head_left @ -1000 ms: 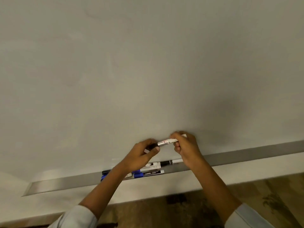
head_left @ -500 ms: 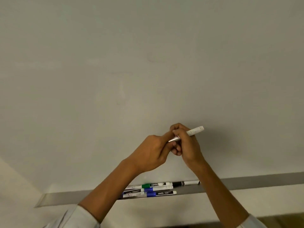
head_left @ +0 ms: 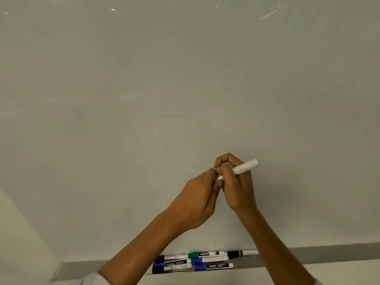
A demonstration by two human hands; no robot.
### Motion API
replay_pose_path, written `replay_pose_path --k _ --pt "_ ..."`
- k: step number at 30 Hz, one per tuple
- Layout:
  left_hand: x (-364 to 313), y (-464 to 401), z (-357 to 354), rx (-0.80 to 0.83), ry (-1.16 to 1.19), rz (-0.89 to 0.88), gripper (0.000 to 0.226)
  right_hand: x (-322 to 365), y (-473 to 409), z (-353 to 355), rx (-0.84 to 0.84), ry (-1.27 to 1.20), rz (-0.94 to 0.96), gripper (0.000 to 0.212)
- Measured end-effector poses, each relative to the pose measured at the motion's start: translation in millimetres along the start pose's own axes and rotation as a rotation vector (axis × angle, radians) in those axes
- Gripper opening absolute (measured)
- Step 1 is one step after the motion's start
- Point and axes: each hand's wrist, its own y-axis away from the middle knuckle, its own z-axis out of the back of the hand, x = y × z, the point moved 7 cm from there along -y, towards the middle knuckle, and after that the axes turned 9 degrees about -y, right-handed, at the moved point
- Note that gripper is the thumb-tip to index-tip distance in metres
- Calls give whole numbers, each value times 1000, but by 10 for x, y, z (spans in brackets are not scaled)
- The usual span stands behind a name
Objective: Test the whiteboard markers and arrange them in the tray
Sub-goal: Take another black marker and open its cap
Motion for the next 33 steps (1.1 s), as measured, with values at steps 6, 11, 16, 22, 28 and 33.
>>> replay_pose_path --k 6,11,16,22,28,33 --pt "64 -108 26 66 -69 33 34 -55 -90 -52 -113 -212 -103 15" --pt "-24 -225 62 92 8 117 37 -21 -129 -5 -190 -317 -63 18" --pt "148 -268 67 155 193 389 52 102 -206 59 -179 -361 44 26" --pt "212 -303 350 -1 211 441 61 494 -342 148 -170 -322 241 11" --pt "346 -259 621 -123 549 334 83 613 -365 259 -332 141 512 13" --pt "390 -312 724 -139 953 272 103 408 -78 48 -234 749 916 18"
